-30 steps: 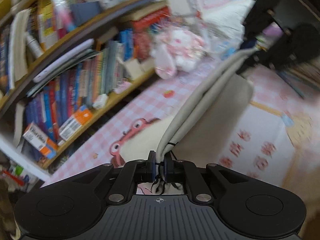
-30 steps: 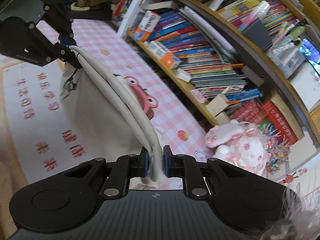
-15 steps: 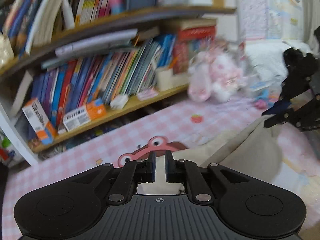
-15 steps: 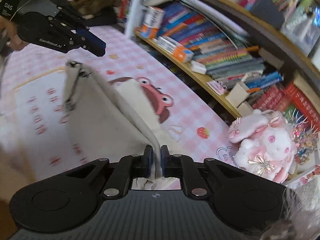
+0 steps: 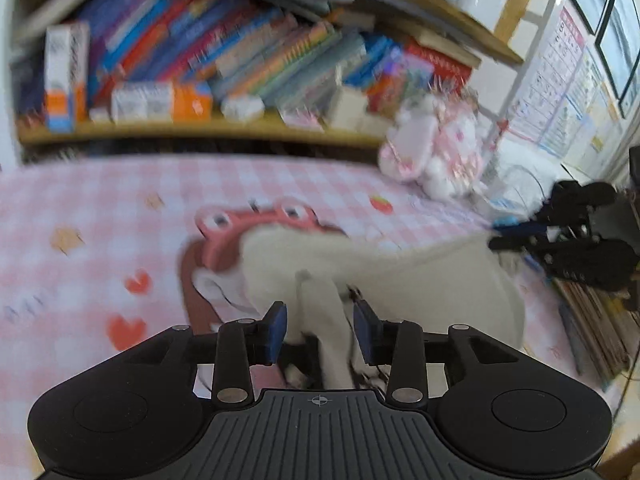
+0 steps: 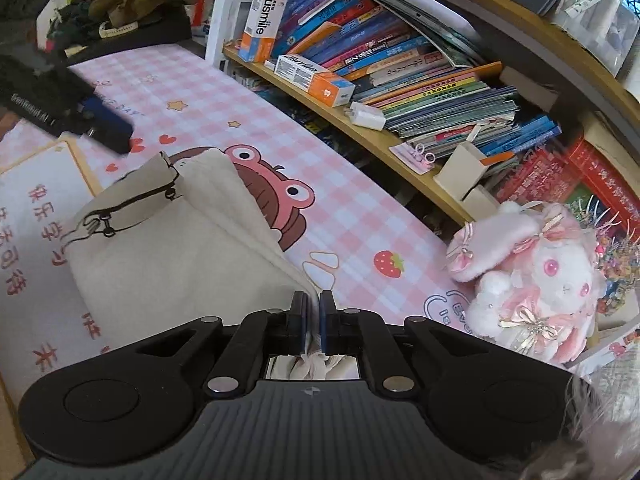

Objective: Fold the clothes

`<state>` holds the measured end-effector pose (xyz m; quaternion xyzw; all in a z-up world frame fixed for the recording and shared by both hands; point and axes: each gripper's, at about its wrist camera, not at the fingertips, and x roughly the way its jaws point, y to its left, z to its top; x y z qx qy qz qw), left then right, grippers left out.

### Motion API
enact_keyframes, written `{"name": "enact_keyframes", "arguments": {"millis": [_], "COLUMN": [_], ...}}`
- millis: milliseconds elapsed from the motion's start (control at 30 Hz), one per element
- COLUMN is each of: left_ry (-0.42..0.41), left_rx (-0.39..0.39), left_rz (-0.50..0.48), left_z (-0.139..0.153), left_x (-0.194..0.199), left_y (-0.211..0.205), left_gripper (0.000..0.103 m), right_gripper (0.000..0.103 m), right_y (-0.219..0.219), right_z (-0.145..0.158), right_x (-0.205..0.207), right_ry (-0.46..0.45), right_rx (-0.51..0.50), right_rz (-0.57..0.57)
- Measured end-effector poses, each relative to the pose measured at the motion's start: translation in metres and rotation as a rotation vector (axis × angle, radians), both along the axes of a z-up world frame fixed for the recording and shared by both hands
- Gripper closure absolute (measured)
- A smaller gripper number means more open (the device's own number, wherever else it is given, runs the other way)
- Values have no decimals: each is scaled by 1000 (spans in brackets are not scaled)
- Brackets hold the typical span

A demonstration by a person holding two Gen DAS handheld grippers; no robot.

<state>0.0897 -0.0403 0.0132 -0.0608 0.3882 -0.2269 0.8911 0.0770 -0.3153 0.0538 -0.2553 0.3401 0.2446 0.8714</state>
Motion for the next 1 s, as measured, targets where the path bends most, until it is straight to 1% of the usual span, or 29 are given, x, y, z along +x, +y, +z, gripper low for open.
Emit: {"name": "enact_keyframes", "arguments": {"millis": [67,100,133,167,267,333,400,600,733,800,833,900,1000], "left_ry": [19,27,25,20,-52,-68,-65,-64,-68,-86,-99,-122,-151], "left_rx": [-2,-5,-14,-25,-39,-47,-51,-46,-78,-81,-83,-99,-170], "left_rz": [-4,-4,-20,-43,-102,-119,-141,-217,-237,-227,-202,-145,-79], "left_z": [-11,-14,-13,-11,7,18,26,43,57,63,64,64,63], "left_x": [2,2,-1,-4,-32,-52,-72,-122,-145,-153,-154,-152,-142], "left_y": [-6,-9,-11,-12,-5,3,6,-1,4,7,10,15,19], "left_gripper": [68,76,100,99,100,100,100,100,100,100,100,100,100], "right_gripper": [97,97,97,97,98,98,98,99,99,99,99,99,99], "right_y": [-1,-1,-2,-3,-5,-9,-15,-30,-35,-37,-38,-40,-43], "right_z": [-3,-3,-3,-3,7,18,28,55,72,81,86,94,100], "right_x": [-1,-2,-3,-4,-20,-36,-50,-99,-129,-142,-146,-149,-142], "right_ry": [-5,-6,-7,-8,-11,-2,27,132,216,236,228,196,130], "right_rx": [2,5,7,8,8,28,66,150,231,258,263,262,254], "right_rz": [-8,-11,-14,-15,3,16,24,79,139,173,180,177,149]}}
